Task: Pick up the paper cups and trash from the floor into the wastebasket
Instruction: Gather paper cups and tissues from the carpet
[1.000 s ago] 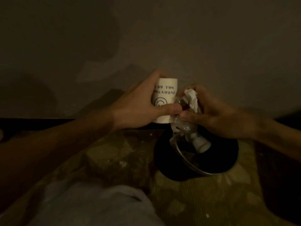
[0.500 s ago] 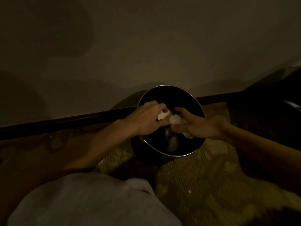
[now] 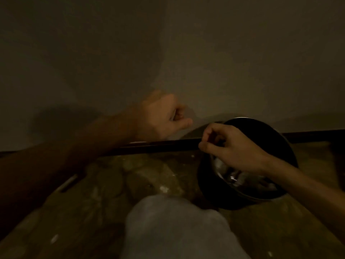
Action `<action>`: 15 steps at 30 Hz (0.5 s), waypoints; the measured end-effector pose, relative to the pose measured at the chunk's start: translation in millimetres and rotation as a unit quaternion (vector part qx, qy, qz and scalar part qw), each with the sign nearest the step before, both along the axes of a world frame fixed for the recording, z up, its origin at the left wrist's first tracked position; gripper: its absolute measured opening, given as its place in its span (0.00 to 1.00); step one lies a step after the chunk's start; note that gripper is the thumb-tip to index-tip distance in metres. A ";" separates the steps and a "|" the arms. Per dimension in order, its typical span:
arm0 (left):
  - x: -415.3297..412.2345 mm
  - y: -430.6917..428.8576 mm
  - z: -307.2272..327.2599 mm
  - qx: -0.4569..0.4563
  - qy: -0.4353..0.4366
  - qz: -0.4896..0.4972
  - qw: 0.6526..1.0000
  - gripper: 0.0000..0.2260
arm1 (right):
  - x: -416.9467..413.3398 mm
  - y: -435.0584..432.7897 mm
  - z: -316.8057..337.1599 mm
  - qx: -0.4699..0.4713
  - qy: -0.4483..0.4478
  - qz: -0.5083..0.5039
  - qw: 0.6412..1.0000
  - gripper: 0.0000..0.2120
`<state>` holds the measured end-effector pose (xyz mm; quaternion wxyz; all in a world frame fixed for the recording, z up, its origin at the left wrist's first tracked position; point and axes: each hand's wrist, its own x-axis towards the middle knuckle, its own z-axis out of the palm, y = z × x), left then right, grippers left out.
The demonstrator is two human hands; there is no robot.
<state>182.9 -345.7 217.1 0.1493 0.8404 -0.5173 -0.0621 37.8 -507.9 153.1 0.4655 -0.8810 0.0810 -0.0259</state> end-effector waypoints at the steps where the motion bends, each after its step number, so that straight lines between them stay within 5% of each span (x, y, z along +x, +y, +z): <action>1: 4.2 21.9 6.4 0.013 -0.022 0.013 1.000 0.18 | 13.9 18.6 -1.6 -0.010 -0.010 0.026 1.000 0.07; 5: 15.4 126.9 -5.3 0.074 -0.080 0.070 0.992 0.16 | 67.8 86.7 -17.4 -0.088 0.003 0.154 0.984 0.09; 10: 5.8 257.2 -81.4 0.163 -0.032 0.195 0.967 0.16 | 112.7 162.9 -65.7 -0.210 -0.012 0.289 0.934 0.10; 15: 4.2 340.7 -167.9 0.144 0.022 0.303 0.942 0.10 | 153.3 225.9 -126.2 -0.283 0.036 0.362 0.887 0.18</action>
